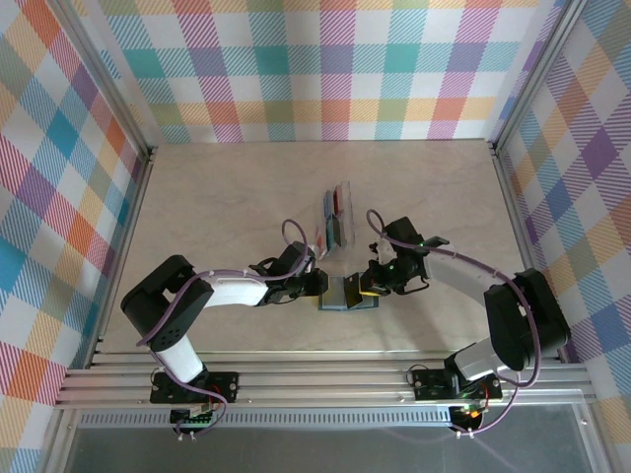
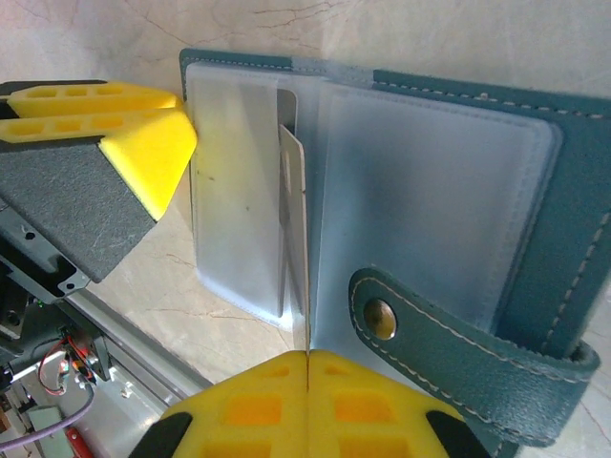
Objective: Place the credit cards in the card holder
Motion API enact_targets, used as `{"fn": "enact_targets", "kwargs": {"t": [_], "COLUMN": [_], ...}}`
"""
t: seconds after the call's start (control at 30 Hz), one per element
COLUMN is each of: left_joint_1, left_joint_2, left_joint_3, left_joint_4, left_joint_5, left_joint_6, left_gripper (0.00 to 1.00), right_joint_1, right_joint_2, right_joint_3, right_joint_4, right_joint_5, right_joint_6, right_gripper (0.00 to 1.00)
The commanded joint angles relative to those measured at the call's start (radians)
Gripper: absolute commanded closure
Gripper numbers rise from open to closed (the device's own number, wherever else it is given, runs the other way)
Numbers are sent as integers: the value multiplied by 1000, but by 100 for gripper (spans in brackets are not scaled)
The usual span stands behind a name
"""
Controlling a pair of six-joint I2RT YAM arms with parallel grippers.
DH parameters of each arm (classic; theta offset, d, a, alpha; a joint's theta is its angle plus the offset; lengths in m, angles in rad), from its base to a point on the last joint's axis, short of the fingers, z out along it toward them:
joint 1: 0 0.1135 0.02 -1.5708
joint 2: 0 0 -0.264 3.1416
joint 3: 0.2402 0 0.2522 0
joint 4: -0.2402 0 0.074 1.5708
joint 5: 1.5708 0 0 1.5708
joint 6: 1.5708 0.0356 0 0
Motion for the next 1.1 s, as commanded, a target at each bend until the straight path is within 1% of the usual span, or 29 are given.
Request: {"fn": "enact_targets", "kwargs": {"t": [0.0,0.23,0.37,0.53,0.7,0.87,1.07], "left_joint_1": [-24,-26,-27,-30,-30,-32,-38], "left_joint_2": [29,30,32,31,36,38,37], "left_joint_3": [-37,-37,-36,-39,-39,-38,-37], "left_joint_4": [-124,-124,-124,-119,-116,-113,-110], "left_joint_5": [12,12,12,11,14,15,15], "left_joint_6": [7,5,5,5,4,3,2], "left_gripper": [76,76,76,76,76,76,76], "right_joint_1": [-6,-7,-7,-6,-3,11,28], "right_joint_2": [19,57,83,84,78,63,80], "right_joint_3": [-11,0,10,-3,-24,-49,-52], "right_joint_4": [16,47,65,103,130,150,175], "right_joint_5": [-10,-38,-27,-22,-44,-56,-64], "right_joint_6": [-13,-5,13,50,79,101,126], "right_gripper": [100,100,100,100,100,100,100]}}
